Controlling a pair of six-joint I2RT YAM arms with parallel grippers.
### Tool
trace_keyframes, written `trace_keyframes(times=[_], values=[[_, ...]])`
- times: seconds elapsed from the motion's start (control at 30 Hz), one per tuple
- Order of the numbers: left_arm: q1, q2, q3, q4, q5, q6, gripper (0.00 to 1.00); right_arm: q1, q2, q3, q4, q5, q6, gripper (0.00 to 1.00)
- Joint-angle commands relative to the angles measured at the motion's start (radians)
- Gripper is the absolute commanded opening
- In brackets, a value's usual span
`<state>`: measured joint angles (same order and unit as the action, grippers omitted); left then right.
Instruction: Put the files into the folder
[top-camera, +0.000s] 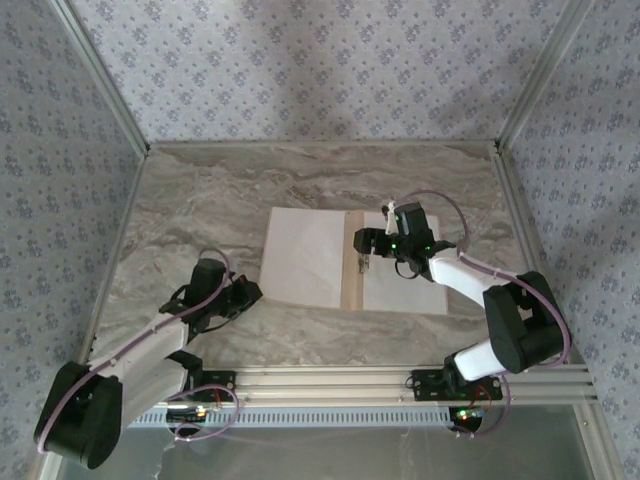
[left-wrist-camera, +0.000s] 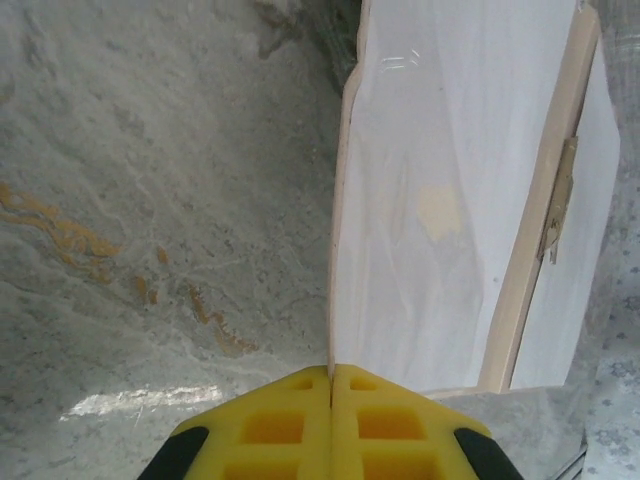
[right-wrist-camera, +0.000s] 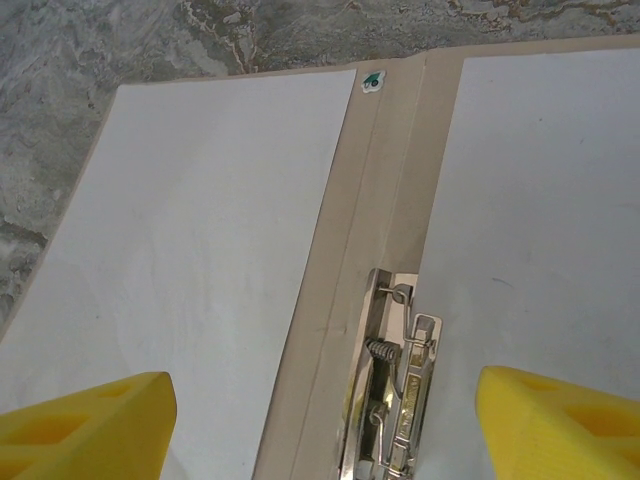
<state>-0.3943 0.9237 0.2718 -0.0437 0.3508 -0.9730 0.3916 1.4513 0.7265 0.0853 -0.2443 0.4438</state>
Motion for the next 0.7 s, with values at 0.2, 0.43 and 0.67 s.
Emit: trace_keyframes(times=[0.2, 0.43, 0.67], values=[[0.012, -0.155, 0.198, -0.405, -0.206, 0.194, 0.00, 0.001, -0.078, -0.004, -0.017, 0.034, -0.039, 0.81], [0.025, -0.120, 0.409, -0.729, -0.417, 0.321, 0.00, -0.002, -0.101, -0.014, -0.020, 0.040, -0.041, 0.81], [0.025, -0.065, 0.559, -0.828, -0.456, 0.399, 0.00, -0.005, -0.101, -0.014, -0.021, 0.040, -0.040, 0.81]])
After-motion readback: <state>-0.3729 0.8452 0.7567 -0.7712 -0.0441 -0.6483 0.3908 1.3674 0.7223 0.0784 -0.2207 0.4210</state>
